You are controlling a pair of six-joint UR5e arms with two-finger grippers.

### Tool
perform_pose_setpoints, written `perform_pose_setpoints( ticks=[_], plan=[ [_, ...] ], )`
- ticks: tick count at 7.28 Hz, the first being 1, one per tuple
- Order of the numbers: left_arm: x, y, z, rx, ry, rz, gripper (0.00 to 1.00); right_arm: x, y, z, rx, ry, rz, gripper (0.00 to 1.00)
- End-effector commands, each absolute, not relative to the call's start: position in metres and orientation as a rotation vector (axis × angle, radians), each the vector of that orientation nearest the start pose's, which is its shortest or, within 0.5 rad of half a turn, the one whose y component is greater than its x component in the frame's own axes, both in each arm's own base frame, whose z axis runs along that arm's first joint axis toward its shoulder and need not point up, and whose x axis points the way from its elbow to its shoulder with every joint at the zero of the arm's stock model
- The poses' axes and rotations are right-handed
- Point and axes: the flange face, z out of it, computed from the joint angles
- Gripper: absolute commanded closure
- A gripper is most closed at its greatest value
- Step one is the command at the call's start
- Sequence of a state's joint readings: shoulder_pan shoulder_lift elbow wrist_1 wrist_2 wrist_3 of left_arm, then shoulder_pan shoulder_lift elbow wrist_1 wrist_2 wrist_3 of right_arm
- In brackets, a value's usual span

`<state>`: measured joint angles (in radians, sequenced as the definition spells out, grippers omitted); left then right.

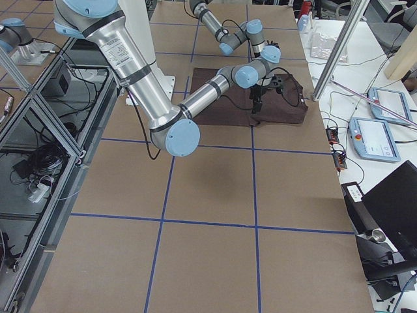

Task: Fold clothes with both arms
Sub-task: 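Move the right gripper to the nearest hem corner while the left holds the sleeve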

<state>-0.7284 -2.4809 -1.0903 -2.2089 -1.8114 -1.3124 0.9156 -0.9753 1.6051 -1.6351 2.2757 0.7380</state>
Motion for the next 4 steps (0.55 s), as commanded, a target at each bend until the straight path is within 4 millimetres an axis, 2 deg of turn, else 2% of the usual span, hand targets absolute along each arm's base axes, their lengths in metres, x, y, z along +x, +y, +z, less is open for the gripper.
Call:
perform_pose_setpoints(
  ticks=[1, 2, 3, 4],
  plan=[
    [0.505, -0.588, 0.249, 0.241, 1.074, -0.237, 0.00, -0.391, -0.494, 0.311, -0.023, -0.868, 0.009, 0.00],
    [0.476, -0.564, 0.255, 0.233, 1.049, -0.192, 0.00, -0.415, -0.443, 0.329, 0.002, -0.897, 0.096, 0.00],
    [0.448, -0.543, 0.253, 0.256, 1.013, -0.142, 0.00, -0.429, -0.402, 0.351, 0.024, -0.956, 0.153, 0.00],
    [0.422, -0.524, 0.252, 0.278, 1.020, -0.125, 0.00, -0.439, -0.367, 0.382, 0.041, -0.947, 0.154, 0.00]
  ],
)
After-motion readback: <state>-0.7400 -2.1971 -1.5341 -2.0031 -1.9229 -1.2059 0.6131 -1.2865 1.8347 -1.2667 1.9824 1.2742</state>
